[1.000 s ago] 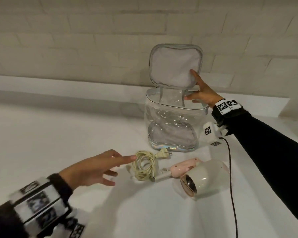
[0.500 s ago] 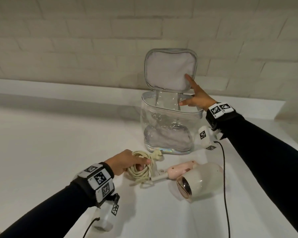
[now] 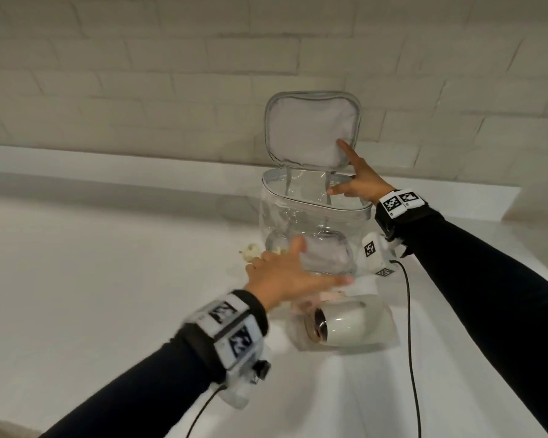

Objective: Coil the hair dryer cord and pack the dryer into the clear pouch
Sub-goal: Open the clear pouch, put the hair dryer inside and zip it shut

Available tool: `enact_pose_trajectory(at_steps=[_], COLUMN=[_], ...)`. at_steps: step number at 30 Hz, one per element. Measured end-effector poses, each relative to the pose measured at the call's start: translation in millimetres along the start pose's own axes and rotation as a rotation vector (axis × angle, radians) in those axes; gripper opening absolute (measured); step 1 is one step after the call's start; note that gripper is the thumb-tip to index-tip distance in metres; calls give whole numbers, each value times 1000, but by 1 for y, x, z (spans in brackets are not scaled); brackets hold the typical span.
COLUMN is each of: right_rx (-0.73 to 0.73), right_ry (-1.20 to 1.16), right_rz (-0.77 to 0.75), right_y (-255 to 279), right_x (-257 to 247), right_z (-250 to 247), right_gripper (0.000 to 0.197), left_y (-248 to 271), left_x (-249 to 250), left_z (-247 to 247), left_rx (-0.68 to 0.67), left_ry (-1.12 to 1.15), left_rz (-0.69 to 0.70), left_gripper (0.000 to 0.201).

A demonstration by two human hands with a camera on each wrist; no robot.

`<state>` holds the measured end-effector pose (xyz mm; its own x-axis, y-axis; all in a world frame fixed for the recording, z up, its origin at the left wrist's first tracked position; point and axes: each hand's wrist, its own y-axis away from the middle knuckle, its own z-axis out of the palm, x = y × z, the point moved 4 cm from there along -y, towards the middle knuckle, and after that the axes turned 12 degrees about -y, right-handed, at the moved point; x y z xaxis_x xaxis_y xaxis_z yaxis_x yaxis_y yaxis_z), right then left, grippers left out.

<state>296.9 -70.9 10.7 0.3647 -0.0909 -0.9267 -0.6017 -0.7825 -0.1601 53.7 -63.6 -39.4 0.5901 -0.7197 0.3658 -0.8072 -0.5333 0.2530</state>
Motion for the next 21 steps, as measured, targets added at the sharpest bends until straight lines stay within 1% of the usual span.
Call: enact_pose_trajectory(at_steps=[1,3,5,6,8,11,13,17,18,20,21], right_rx=[2,6,4,3,1,4,4,-3,-3,-6,-6], right_ry=[7,24,31,33,40,52,56,54,53,44,31], right_rz=[-2,-10,-16,-18,-18,-23,-21,-14,-12,-8,-5], right_y=[0,1,1,0,0,-1,-1,1,2,3,4], right_x=[0,-1,0,0,0,0,0,0,-1,-2,-3], right_z=[0,0,-1,-1,-1,-1,-1,-1,-1,-1,0], right_gripper=[104,104,104,104,104,105,106,105,104,101,98], left_y=[0,-2,-1,0,0,1,2,3,1,-4,-7], left_x=[8,16,22,25,30,33,33,30,28,21,18], left_z=[11,35,52,56,62,72,75,69,64,52,44], left_rx=[3,12,37,66,92,69,87,107,99,10,-50], left_ry=[-177,-451,-615,-643,-651,-660,-659,-609,-584,-500,-448], left_rz=[8,40,79,103,153,200,234,351,395,477,516], left_gripper=[102,105,106,102,91,78,70,60,60,59,54])
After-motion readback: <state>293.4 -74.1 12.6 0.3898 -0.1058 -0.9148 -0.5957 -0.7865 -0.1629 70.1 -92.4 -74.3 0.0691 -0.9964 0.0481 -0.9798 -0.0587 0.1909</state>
